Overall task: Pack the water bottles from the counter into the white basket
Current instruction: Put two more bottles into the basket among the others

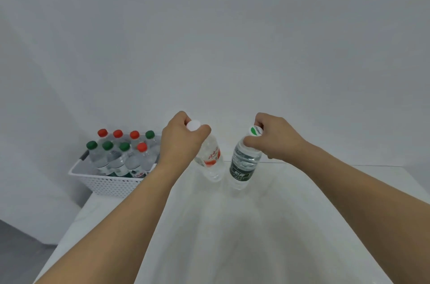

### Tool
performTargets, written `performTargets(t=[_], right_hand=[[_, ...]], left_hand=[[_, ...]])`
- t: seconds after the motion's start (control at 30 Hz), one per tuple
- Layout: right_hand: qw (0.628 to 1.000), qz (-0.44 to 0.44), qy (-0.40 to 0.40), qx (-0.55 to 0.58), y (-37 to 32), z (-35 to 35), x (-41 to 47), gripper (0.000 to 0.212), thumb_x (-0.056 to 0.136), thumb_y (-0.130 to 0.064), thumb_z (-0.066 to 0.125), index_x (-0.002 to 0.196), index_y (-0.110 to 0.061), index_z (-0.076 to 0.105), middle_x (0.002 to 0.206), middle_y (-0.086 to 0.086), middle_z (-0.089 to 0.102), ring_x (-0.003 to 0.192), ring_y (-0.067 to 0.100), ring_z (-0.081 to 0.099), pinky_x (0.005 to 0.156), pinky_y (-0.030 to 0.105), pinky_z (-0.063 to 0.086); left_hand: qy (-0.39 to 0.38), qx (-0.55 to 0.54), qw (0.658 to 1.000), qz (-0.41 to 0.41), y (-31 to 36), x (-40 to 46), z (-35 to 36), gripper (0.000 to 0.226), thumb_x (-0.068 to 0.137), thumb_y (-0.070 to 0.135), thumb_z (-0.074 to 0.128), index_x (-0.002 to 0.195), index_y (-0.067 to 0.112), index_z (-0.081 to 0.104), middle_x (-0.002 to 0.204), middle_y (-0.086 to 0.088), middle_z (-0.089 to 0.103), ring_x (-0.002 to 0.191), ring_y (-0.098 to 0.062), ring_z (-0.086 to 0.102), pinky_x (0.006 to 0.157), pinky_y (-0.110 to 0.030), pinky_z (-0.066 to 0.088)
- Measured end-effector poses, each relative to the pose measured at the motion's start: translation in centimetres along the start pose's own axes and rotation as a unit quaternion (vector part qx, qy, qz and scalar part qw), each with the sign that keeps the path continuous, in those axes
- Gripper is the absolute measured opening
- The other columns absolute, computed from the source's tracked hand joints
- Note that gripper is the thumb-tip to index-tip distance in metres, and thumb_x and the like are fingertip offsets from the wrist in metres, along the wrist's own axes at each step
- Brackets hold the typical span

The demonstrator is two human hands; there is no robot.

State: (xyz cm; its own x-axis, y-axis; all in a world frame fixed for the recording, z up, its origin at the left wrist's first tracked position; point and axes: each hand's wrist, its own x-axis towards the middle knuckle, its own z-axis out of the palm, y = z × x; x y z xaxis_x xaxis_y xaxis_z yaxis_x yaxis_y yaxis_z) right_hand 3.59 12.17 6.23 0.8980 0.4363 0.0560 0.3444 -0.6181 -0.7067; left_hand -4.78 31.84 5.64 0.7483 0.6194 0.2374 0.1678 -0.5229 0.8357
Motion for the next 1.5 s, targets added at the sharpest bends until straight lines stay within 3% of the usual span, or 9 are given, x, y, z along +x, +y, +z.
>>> performTargets(t=[0.23, 0.63, 0.8, 0.9, 1.0, 1.1, 1.27, 1.4, 1.5], right_hand=[[0.999, -0.01, 0.018, 0.026, -6.9, 5.8, 1.6, 0.032, 0.068, -0.029, 0.068, 0.081, -0.007, 0.048, 0.072, 0.007, 0.057, 0.058, 0.02, 0.047, 0.055, 0.04, 0.05], [0.999, -0.029, 0.006, 0.037, -17.6, 17.7, 5.3, 0.028, 0.071, -0.028, 0.069, 0.073, -0.016, 0.044, 0.07, 0.003, 0.055, 0.053, 0.017, 0.046, 0.051, 0.033, 0.045], [0.999, -0.031, -0.014, 0.039, -20.9, 23.7, 6.8, 0.028, 0.071, -0.028, 0.07, 0.073, -0.019, 0.044, 0.07, 0.001, 0.056, 0.053, 0.014, 0.049, 0.046, 0.029, 0.047], [0.998, -0.042, -0.008, 0.048, -22.5, 26.3, 8.2, 0.029, 0.07, -0.03, 0.071, 0.072, -0.02, 0.044, 0.069, -0.001, 0.056, 0.053, 0.013, 0.049, 0.044, 0.028, 0.043], [0.997, -0.057, -0.011, 0.047, -23.7, 28.3, 9.4, 0.03, 0.07, -0.031, 0.071, 0.072, -0.021, 0.043, 0.067, -0.001, 0.056, 0.052, 0.013, 0.048, 0.047, 0.03, 0.042], [0.997, -0.061, -0.028, 0.025, -24.2, 30.1, 10.3, 0.03, 0.069, -0.036, 0.07, 0.074, -0.022, 0.043, 0.07, 0.0, 0.059, 0.053, 0.012, 0.05, 0.048, 0.03, 0.043], [0.998, -0.045, -0.046, -0.014, -24.0, 33.2, 11.4, 0.029, 0.065, -0.046, 0.062, 0.075, -0.026, 0.044, 0.07, -0.004, 0.06, 0.063, 0.017, 0.058, 0.066, 0.043, 0.051], [0.996, -0.044, -0.067, -0.033, -23.3, 35.8, 12.4, 0.027, 0.071, -0.042, 0.065, 0.071, -0.031, 0.04, 0.067, -0.008, 0.056, 0.057, 0.007, 0.052, 0.047, 0.026, 0.041], [0.994, -0.041, -0.092, -0.043, -22.7, 37.8, 12.9, 0.027, 0.073, -0.039, 0.067, 0.072, -0.033, 0.04, 0.069, -0.01, 0.056, 0.057, 0.006, 0.054, 0.047, 0.023, 0.041]], left_hand=[[0.039, 0.002, 0.998, 0.041, -4.0, 4.5, -6.9, 0.029, 0.066, 0.038, 0.064, 0.07, 0.018, 0.043, 0.064, 0.004, 0.052, 0.055, -0.014, 0.047, 0.046, -0.029, 0.039], [0.073, 0.01, 0.997, 0.017, -14.3, 11.1, -19.3, 0.03, 0.069, 0.037, 0.065, 0.071, 0.016, 0.043, 0.065, 0.004, 0.052, 0.054, -0.013, 0.046, 0.046, -0.028, 0.037], [0.07, 0.029, 0.997, -0.002, -19.5, 13.8, -23.5, 0.031, 0.069, 0.039, 0.066, 0.072, 0.018, 0.044, 0.068, 0.002, 0.055, 0.059, -0.017, 0.052, 0.049, -0.036, 0.047], [0.064, 0.033, 0.997, -0.009, -22.0, 15.3, -24.8, 0.029, 0.07, 0.038, 0.066, 0.074, 0.017, 0.045, 0.071, 0.001, 0.056, 0.062, -0.019, 0.055, 0.049, -0.037, 0.05], [0.07, 0.042, 0.996, -0.022, -24.0, 16.8, -25.4, 0.03, 0.069, 0.041, 0.065, 0.074, 0.02, 0.045, 0.069, 0.005, 0.054, 0.058, -0.012, 0.05, 0.046, -0.027, 0.039], [0.063, 0.042, 0.997, -0.022, -25.6, 17.9, -25.5, 0.034, 0.067, 0.044, 0.064, 0.075, 0.017, 0.045, 0.067, 0.004, 0.053, 0.056, -0.011, 0.047, 0.046, -0.028, 0.041], [0.037, 0.065, 0.997, -0.023, -28.4, 19.9, -25.3, 0.034, 0.071, 0.043, 0.066, 0.077, 0.015, 0.047, 0.067, 0.001, 0.053, 0.057, -0.013, 0.048, 0.049, -0.03, 0.042], [0.011, 0.087, 0.996, -0.012, -30.7, 20.9, -24.4, 0.033, 0.073, 0.042, 0.065, 0.074, 0.016, 0.046, 0.064, 0.001, 0.051, 0.055, -0.012, 0.046, 0.046, -0.025, 0.037], [-0.01, 0.107, 0.994, -0.008, -32.5, 21.3, -23.4, 0.032, 0.073, 0.039, 0.068, 0.071, 0.019, 0.042, 0.064, 0.0, 0.049, 0.053, -0.012, 0.044, 0.045, -0.026, 0.037]])
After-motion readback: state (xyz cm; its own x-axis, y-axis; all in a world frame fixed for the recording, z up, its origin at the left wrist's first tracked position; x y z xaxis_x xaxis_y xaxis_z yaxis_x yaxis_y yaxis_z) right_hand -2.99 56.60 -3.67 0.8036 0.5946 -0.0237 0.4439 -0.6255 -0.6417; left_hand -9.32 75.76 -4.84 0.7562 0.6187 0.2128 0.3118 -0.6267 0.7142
